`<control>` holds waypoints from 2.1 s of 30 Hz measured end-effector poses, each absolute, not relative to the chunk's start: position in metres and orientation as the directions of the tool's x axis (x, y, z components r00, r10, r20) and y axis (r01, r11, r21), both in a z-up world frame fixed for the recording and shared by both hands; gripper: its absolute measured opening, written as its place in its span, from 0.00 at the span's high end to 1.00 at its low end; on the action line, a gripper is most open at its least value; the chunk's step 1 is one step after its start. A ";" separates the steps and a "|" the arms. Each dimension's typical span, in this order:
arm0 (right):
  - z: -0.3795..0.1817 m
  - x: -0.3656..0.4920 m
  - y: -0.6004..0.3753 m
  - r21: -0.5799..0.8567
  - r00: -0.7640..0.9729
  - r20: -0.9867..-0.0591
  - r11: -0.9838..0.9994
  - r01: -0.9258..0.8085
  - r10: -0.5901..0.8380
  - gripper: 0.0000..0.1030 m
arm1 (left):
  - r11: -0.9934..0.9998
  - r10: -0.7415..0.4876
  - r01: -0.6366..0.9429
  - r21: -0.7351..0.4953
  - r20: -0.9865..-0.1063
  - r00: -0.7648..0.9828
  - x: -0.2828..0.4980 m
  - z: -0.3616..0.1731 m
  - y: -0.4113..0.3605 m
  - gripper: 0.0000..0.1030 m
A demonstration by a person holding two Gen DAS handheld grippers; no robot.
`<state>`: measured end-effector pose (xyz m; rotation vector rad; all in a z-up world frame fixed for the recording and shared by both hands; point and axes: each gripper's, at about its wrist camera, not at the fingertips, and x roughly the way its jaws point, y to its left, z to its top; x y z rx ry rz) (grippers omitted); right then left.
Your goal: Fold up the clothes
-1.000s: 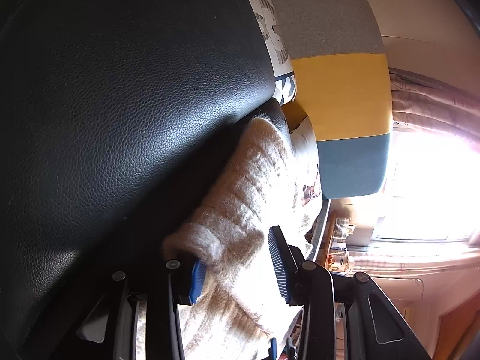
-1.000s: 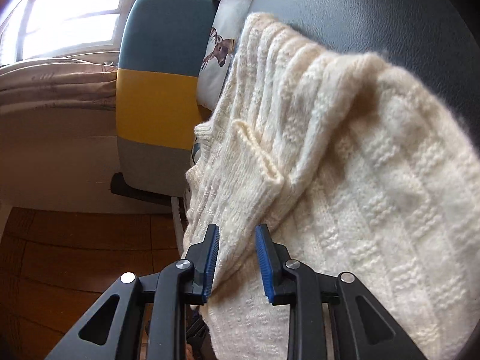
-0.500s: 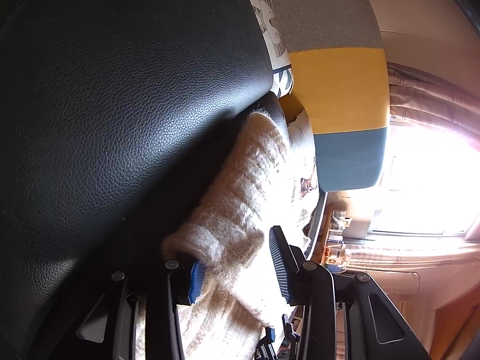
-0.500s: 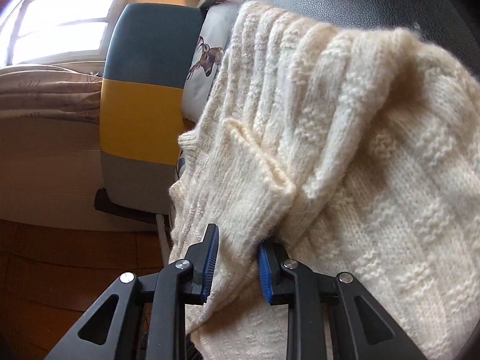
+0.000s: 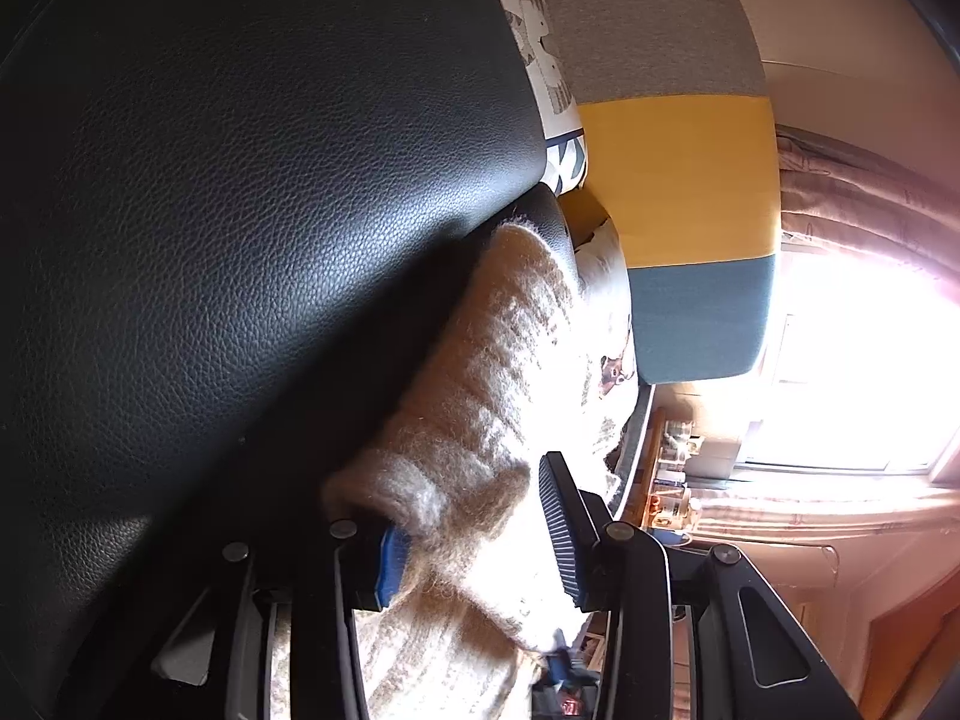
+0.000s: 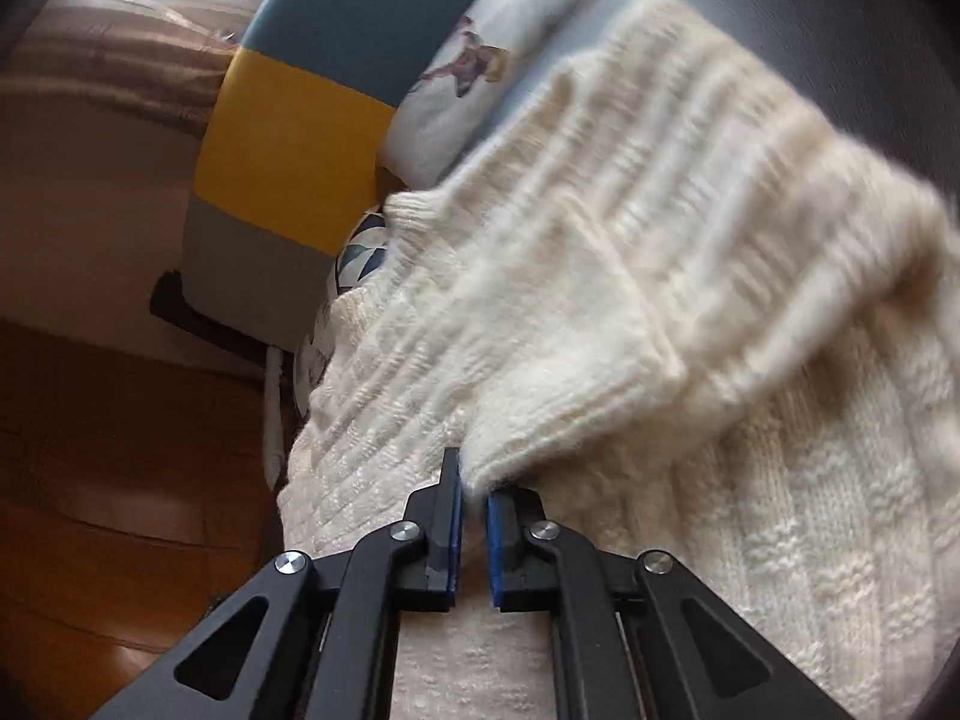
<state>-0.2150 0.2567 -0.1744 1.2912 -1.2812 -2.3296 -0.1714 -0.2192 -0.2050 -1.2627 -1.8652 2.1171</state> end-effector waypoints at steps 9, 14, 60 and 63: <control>-0.060 -0.231 0.269 0.575 -0.722 -0.596 -0.814 -0.077 -0.352 0.95 | -0.415 0.503 0.339 -0.844 -0.523 -0.688 -0.185 -0.171 -0.198 0.72; -0.139 -0.224 0.298 0.572 -0.624 -0.710 -0.784 -0.241 -0.326 0.95 | -0.486 0.508 0.362 -0.796 -0.594 -0.624 -0.190 -0.173 -0.177 0.72; -0.193 -0.228 0.307 0.701 -0.606 -0.642 -0.680 -0.215 -0.470 0.80 | -0.270 0.451 0.474 -0.838 -0.545 -0.707 -0.155 -0.199 -0.210 0.94; -0.198 -0.227 0.312 0.724 -0.622 -0.617 -0.657 -0.208 -0.483 0.80 | -0.313 0.493 0.459 -0.831 -0.556 -0.669 -0.159 -0.194 -0.211 0.91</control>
